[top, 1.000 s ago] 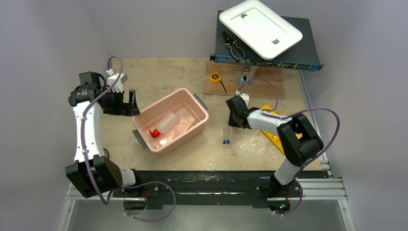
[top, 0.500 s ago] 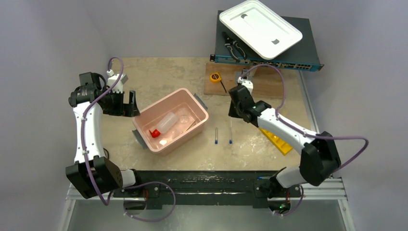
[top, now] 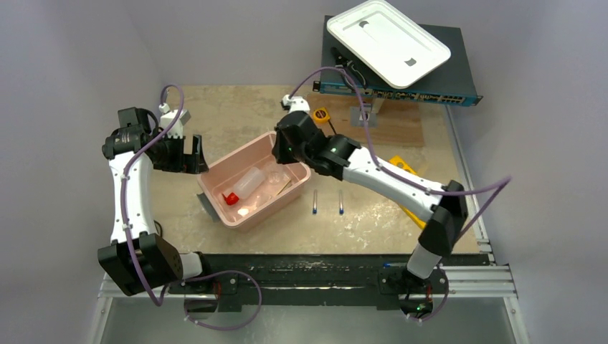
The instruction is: Organize the chemistry lab equipment
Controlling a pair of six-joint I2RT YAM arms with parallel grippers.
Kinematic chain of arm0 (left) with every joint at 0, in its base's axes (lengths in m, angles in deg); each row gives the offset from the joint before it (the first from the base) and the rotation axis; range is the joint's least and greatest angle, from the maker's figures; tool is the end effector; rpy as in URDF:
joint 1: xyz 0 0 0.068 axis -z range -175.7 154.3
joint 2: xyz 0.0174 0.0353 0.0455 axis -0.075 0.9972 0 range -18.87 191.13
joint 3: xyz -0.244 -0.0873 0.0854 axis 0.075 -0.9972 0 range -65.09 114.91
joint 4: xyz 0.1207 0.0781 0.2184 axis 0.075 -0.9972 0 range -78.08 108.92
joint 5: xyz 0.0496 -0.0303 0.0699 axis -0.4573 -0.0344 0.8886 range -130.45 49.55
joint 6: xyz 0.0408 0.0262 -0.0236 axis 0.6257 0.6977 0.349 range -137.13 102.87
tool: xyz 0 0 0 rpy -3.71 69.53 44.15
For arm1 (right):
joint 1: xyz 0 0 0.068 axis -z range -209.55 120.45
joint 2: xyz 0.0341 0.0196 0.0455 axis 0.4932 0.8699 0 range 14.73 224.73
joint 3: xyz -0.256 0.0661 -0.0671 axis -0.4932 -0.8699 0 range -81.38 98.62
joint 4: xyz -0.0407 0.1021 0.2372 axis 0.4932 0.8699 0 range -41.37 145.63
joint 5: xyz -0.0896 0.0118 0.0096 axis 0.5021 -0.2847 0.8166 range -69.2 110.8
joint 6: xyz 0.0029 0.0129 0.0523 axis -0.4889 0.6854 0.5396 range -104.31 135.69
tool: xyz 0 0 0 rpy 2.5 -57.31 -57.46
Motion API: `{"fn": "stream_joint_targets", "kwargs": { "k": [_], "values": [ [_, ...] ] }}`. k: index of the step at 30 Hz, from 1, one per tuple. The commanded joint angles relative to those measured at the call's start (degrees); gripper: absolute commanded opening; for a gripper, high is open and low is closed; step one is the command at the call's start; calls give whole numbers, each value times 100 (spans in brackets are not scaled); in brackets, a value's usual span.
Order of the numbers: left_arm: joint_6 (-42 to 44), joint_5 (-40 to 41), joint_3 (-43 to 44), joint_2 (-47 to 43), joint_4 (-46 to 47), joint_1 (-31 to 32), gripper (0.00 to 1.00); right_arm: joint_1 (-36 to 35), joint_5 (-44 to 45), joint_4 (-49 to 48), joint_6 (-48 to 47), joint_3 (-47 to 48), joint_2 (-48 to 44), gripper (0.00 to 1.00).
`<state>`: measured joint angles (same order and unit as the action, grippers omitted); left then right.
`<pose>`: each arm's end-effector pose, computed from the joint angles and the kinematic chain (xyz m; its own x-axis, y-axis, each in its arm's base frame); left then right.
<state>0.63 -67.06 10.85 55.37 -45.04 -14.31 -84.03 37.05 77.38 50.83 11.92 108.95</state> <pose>0.2331 0.0617 0.3412 -0.8256 0.0097 -0.5641 0.1723 0.9564 -0.2357 0.2286 0.3029 0.3793 -0.6036 0.1056 -0.7903 -0.3578 0.8499 0.3868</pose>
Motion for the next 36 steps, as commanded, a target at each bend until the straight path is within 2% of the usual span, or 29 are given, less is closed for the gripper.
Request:
{"fn": "stream_joint_targets", "kwargs": {
  "k": [1,6,7,8,10,11,15,19,26,36],
  "values": [
    [90,-35,-51,-194,87,3,100,-20,-202,97,294,314,779,0],
    [136,-8,-62,-214,93,9,100,-26,14,64,424,663,1307,0],
    [140,-10,-61,-221,90,0,100,-21,111,118,424,774,1402,3],
    [148,0,-54,-211,100,5,100,-21,140,175,414,883,1494,10],
    [157,5,-45,-212,87,9,100,-19,138,354,379,1129,1648,33],
    [169,9,-38,-217,89,8,100,-19,200,438,354,1212,1663,40],
    [209,28,-33,-211,93,9,100,9,453,528,231,1107,1337,52],
    [232,36,-22,-199,86,8,100,170,670,535,275,418,592,51],
    [250,16,-9,-153,81,4,100,630,649,370,387,-1388,-799,50],
    [267,6,-9,-155,63,7,100,722,854,92,1010,-3710,-1384,47]
  ]
}}
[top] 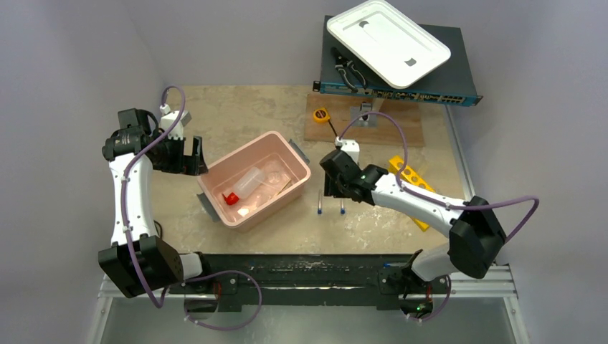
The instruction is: Organize the chemistry lab equipment
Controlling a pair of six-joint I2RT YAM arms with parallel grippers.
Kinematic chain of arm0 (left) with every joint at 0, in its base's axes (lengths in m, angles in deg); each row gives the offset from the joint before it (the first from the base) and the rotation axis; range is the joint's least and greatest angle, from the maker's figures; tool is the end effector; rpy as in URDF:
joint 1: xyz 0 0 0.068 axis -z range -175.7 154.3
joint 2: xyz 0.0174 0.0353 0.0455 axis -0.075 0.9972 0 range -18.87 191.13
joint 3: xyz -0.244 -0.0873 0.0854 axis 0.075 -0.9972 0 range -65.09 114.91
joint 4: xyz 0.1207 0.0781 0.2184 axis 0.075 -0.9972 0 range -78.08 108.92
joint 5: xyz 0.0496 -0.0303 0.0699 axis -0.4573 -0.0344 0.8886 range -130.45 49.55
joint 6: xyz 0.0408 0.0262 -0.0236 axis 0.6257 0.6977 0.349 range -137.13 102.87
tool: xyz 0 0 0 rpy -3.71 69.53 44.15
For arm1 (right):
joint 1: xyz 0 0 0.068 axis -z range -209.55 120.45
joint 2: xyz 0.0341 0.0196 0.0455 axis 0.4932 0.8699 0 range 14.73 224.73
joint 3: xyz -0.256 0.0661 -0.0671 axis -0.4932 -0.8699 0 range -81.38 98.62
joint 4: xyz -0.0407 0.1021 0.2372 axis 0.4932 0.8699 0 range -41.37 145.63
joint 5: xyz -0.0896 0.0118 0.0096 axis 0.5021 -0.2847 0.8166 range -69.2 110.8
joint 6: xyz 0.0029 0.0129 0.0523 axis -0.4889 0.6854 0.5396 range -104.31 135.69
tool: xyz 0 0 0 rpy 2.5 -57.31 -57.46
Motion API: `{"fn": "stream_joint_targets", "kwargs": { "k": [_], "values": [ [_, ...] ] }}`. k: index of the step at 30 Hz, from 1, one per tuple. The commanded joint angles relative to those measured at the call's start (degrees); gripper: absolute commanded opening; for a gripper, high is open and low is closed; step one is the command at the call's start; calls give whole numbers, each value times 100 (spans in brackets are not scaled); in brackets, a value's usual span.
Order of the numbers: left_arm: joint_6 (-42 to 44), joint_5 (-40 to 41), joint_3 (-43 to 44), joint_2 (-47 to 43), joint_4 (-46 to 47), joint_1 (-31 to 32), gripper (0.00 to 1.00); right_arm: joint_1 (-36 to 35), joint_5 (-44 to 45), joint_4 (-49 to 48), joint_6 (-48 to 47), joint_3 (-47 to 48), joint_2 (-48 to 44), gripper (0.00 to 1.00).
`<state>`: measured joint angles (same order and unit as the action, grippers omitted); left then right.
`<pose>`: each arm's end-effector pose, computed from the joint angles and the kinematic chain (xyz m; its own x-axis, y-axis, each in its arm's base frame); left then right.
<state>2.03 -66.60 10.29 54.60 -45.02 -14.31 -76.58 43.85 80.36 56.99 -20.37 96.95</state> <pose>0.2300 0.0609 0.3412 -0.8204 0.0345 -0.5707 0.1891 0.9584 -0.2139 0.2139 0.2090 0.2572 -0.7468 0.0893 -0.6590 -0.0259 0.9863 0.1630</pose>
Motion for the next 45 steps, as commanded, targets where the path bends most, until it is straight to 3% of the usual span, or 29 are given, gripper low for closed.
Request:
{"fn": "stream_joint_targets", "kwargs": {
  "k": [1,8,20,24,28,30,38,45],
  "values": [
    [128,-32,48,-73,63,8,100,-21,192,-243,445,-625,-183,47],
    [140,-15,22,-96,61,3,100,2,270,-591,562,-1209,-54,45],
    [141,35,21,-116,38,5,100,100,259,-1078,450,-1236,775,39],
    [150,58,21,-110,39,4,100,115,279,-1177,491,-1286,891,25],
    [154,58,74,-90,16,6,100,115,282,-1186,513,-1342,853,2],
    [151,50,112,-78,-4,6,100,115,373,-1021,505,-1227,723,0],
    [149,1,92,-37,-11,7,100,108,565,-149,-417,631,-304,0],
    [136,-73,50,-51,-3,4,100,-495,-363,70,-1145,2742,704,0]
  ]
}}
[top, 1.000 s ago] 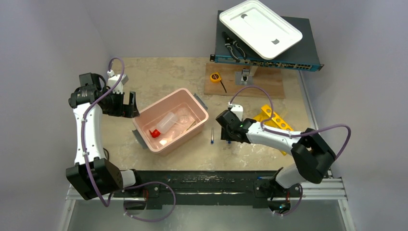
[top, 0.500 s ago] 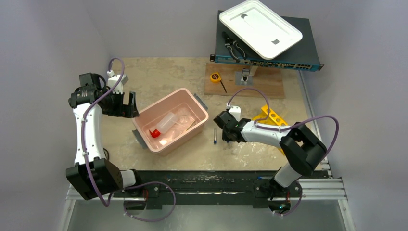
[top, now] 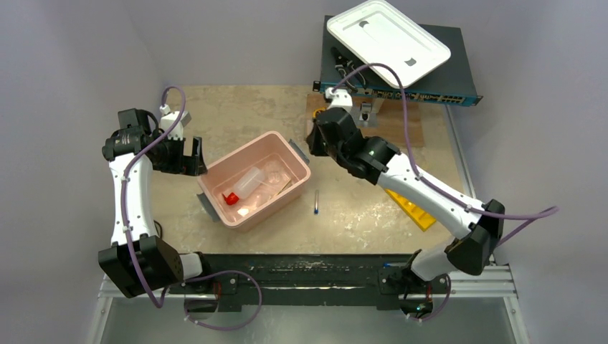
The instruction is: Organize the chemistry lab equipment
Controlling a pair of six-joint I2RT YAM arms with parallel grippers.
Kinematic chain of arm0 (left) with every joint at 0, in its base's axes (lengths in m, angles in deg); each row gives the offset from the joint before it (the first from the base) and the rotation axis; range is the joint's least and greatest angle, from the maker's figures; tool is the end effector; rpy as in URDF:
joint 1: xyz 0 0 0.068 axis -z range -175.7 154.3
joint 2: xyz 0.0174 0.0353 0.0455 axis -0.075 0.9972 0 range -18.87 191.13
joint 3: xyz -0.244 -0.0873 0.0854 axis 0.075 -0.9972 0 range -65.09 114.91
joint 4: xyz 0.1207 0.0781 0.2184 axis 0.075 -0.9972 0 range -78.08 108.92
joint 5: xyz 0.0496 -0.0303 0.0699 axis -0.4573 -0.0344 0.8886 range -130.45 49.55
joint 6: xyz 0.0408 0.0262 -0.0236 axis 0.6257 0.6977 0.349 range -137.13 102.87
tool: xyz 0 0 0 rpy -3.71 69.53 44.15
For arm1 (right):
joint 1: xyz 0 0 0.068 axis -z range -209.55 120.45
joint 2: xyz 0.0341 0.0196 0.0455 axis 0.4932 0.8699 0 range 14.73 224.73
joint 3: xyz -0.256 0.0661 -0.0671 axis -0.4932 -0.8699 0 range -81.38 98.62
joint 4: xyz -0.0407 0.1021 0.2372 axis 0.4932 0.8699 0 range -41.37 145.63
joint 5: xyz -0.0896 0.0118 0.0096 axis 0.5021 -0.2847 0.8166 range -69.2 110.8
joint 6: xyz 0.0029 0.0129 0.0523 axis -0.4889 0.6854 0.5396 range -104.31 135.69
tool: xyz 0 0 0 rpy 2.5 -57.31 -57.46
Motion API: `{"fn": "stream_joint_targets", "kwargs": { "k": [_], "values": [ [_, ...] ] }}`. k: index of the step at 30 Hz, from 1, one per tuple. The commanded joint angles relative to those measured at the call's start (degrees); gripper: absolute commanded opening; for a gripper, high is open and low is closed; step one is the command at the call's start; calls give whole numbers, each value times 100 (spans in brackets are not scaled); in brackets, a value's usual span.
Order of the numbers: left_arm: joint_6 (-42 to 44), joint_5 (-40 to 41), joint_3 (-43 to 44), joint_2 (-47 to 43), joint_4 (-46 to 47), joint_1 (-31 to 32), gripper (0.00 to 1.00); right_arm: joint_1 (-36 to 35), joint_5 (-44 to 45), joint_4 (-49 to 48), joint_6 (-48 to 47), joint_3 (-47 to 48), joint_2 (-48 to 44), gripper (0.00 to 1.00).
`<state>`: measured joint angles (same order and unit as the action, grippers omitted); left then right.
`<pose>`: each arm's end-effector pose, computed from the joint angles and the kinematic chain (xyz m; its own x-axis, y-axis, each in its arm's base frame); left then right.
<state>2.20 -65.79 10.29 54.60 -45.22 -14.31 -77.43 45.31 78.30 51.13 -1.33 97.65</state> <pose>0.2296 0.0613 0.3408 -0.8242 0.0381 -0.5650 0.1837 0.9617 -0.2032 0.2289 0.2310 0.3660 -0.5492 0.1793 -0.8162 -0.1495 0.9399 0.3070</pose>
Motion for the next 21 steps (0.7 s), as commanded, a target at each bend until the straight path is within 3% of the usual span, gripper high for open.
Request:
{"fn": "stream_joint_targets", "kwargs": {
  "k": [1,9,21],
  "values": [
    [120,-166,43,-52,18,7,100,-520,-636,311,-609,1108,911,0],
    [154,-165,-1,-108,6,1,100,-972,-963,182,-627,2149,2524,0],
    [184,-190,-64,-101,23,6,100,-1004,-891,20,-509,2344,3403,0]
  ]
}}
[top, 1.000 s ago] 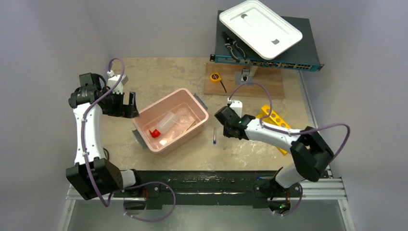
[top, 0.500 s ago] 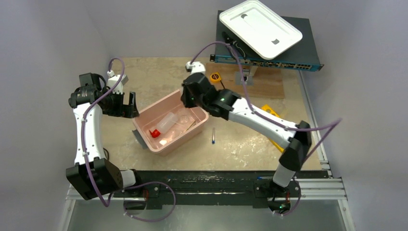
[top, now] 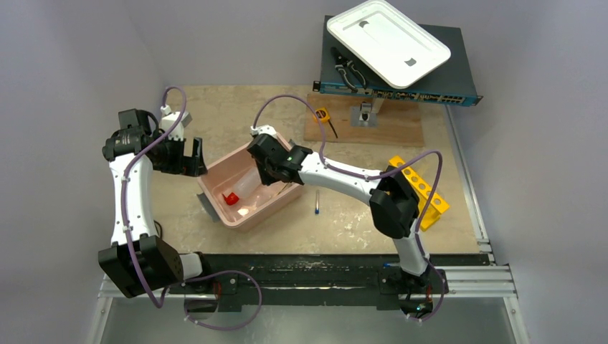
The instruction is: Organize the chemistry lab equipment
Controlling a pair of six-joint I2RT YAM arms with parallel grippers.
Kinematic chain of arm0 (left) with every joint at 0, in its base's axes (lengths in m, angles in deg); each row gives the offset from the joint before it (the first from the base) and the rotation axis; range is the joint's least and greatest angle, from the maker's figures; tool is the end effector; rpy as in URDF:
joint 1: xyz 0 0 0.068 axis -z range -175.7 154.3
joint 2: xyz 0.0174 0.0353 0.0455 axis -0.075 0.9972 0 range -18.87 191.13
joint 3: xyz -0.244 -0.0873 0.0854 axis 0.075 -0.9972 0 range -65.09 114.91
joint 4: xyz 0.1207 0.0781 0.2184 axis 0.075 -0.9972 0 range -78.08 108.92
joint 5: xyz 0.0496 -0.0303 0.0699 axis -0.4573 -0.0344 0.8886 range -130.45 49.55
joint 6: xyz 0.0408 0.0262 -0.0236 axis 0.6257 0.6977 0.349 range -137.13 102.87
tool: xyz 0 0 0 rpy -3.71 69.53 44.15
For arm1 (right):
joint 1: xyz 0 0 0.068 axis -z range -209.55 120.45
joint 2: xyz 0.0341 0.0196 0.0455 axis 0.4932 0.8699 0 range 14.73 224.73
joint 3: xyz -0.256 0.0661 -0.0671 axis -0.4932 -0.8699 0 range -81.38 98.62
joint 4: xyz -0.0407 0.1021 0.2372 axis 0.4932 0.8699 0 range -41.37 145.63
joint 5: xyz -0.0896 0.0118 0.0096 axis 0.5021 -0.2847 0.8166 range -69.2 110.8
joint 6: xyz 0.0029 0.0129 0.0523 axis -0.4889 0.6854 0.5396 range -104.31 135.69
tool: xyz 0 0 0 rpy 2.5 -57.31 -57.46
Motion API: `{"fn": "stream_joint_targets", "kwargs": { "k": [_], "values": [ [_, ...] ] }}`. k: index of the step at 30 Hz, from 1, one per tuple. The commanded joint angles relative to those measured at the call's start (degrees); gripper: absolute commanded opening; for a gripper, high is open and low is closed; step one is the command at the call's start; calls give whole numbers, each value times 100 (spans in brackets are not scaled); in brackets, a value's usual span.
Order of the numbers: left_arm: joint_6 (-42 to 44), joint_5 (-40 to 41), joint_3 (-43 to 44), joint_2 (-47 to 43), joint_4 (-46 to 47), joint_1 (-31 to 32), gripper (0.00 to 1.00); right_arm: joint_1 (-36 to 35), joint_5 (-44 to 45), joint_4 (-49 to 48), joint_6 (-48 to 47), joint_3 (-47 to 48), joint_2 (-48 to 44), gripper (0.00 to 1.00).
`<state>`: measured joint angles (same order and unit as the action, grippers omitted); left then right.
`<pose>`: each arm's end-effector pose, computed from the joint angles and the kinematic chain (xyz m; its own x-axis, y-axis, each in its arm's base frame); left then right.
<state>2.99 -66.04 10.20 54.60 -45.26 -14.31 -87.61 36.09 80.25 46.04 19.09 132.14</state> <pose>0.2295 0.0611 0.3404 -0.8221 0.0505 -0.5672 0.1968 0.9599 -0.1998 0.2541 0.3897 0.2527 -0.7092 -0.2162 -0.6711 -0.4262 0.8897 0.1638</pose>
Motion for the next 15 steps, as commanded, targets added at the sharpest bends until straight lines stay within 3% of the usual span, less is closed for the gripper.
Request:
{"fn": "stream_joint_targets", "kwargs": {
  "k": [1,5,8,11,15],
  "values": [
    [108,-161,-64,-104,36,2,100,19,54,-173,5,291,-25,0],
    [123,-162,-129,-78,79,7,100,10,138,-220,-17,281,-56,11],
    [124,-148,-163,-28,103,5,100,12,196,-200,-80,333,-128,38],
    [128,-155,-171,-37,89,3,100,20,266,-41,-129,486,-243,55],
    [132,-144,-149,-52,76,0,100,19,435,161,-142,451,-743,61]
  ]
}}
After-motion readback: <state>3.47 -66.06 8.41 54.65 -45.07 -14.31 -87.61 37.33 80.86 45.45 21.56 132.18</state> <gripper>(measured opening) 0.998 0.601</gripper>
